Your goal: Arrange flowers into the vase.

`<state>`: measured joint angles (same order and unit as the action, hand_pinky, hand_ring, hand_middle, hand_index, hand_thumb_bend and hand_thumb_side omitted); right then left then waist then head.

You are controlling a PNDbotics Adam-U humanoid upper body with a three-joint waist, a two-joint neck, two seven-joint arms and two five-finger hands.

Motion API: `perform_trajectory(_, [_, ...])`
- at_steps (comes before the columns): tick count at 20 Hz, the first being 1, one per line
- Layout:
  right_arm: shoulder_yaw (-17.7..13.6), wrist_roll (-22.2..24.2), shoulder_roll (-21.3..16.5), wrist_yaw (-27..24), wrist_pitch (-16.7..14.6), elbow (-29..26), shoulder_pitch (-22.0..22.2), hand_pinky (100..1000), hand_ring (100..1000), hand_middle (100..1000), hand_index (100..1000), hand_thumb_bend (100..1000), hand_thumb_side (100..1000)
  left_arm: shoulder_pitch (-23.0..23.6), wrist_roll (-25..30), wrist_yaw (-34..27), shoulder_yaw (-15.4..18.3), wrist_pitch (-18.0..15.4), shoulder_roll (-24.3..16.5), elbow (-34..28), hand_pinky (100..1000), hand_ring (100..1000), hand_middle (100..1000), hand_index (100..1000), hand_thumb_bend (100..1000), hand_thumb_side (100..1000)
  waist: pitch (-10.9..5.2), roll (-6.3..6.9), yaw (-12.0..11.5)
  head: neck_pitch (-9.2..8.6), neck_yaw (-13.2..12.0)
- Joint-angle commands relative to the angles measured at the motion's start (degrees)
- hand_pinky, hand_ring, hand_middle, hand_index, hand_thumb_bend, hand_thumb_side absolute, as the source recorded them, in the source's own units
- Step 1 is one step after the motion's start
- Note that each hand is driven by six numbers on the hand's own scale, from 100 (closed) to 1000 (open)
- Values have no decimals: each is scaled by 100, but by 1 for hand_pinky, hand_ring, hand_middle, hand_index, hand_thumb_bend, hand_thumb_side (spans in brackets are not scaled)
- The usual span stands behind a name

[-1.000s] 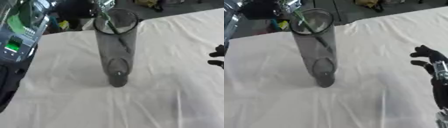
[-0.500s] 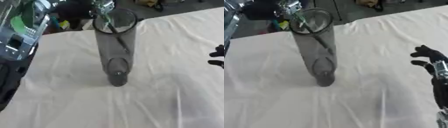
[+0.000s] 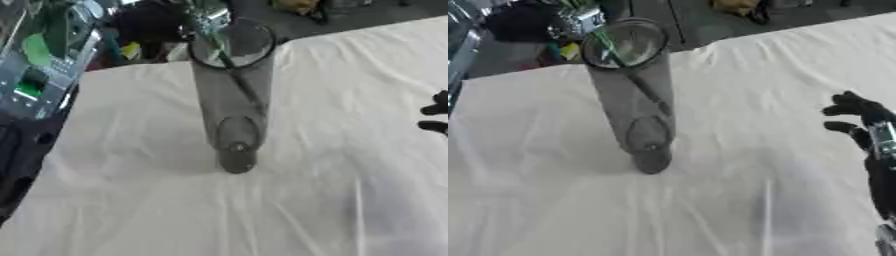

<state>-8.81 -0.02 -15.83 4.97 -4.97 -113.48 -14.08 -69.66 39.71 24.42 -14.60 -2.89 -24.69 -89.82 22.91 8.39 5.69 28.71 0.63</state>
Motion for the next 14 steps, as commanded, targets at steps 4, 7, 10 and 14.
perform_trajectory(4, [-4,24,-67,-22,20,-112,-13,735,1000,643,794,100,1000,-150,229,-19,48,13,-186,-92,902,943,932,1000,388,1000,-266,64,-17,59,-15])
perform_trajectory(7, [-3,23,-69,-28,21,-112,-15,736,1000,643,794,100,1000,-143,312,67,52,24,-206,-97,910,946,934,1000,421,1000,-280,65,-27,70,-16])
perform_trajectory(10, [-1,26,-66,-34,25,-112,-14,736,1000,642,794,100,1000,-135,390,161,61,27,-211,-97,917,948,936,1000,448,1000,-294,67,-34,75,-18])
perform_trajectory(14, [2,28,-63,-43,30,-112,-16,736,1000,642,794,100,1000,-132,482,267,76,32,-219,-103,928,952,940,1000,480,1000,-311,75,-37,81,-29])
